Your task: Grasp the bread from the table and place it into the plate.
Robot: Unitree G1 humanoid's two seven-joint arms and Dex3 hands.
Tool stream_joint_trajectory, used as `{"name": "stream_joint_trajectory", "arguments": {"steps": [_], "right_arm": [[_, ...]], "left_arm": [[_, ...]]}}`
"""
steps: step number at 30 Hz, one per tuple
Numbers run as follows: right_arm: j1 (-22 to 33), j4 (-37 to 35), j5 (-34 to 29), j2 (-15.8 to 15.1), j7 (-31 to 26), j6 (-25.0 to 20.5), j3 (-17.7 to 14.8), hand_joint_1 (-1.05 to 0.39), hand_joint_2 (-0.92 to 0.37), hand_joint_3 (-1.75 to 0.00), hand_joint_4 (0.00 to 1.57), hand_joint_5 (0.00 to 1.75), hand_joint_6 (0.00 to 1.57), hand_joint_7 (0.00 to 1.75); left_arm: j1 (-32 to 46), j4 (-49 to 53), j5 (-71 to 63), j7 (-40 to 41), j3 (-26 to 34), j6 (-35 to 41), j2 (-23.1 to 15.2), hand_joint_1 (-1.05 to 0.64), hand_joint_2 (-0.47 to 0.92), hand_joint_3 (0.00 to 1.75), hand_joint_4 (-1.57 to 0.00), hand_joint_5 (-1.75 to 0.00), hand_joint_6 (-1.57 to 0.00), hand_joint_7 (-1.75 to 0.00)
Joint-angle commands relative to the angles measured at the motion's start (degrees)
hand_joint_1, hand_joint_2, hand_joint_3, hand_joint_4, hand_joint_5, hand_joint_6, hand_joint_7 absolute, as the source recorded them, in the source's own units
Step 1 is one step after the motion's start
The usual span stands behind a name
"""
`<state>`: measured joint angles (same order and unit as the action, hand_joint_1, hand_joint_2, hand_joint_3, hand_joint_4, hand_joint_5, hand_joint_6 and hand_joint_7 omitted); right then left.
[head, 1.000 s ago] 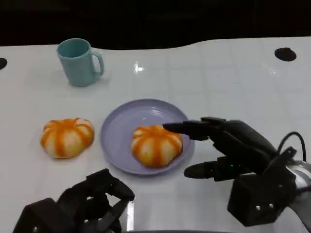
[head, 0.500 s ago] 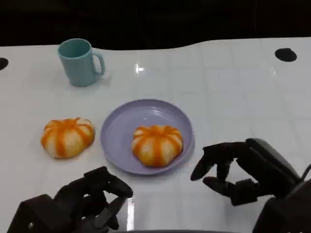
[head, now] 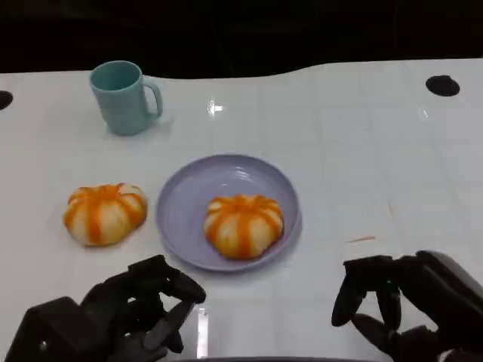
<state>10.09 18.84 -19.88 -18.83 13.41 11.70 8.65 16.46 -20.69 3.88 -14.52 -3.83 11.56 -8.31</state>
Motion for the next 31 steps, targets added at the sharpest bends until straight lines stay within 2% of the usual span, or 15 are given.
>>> {"name": "stream_joint_trajectory", "arguments": {"steps": [1,7,12,20,31], "right_arm": [[2.04,0.27,0.41,-0.62,-0.69,0.41,-1.24,-0.12,-0.37,-1.21,0.92,1.75,0.88,1.19],[2.51,-3.04,-1.34,0.33,-5.05,3.94,-1.2,-0.09,-0.35,-1.22,0.88,1.75,0.87,1.22],[1.69,-6.29,-2.71,0.19,-7.74,7.16,-1.09,-0.08,-0.37,-1.15,0.87,1.74,0.87,1.23],[-0.01,-9.73,-3.83,0.67,-9.7,8.83,-0.51,-0.06,-0.36,-1.12,0.88,1.74,0.87,1.22],[-0.69,-9.11,-4.47,0.81,-9.59,8.08,-0.25,-0.04,-0.31,-1.14,0.92,1.73,0.91,1.18]], "left_arm": [[0.26,-0.46,0.6,-0.54,0.58,0.31,-1.16,-0.41,0.92,0.48,-0.65,-1.75,-0.64,-1.2],[0.14,-0.16,0.81,-0.71,0.55,-0.03,-1.72,-0.41,0.92,0.48,-0.63,-1.75,-0.62,-1.24],[0.1,-0.01,0.69,-0.47,0.51,-0.28,-1.57,-0.39,0.92,0.48,-0.63,-1.75,-0.62,-1.27],[-0.1,0.99,1.05,-1.35,1.08,-1.2,-2.28,-0.38,0.92,0.5,-0.64,-1.75,-0.59,-1.33],[0.05,0.43,1.71,-1.29,1.49,-0.61,-2.52,-0.37,0.92,0.48,-0.63,-1.75,-0.57,-1.36]]}}
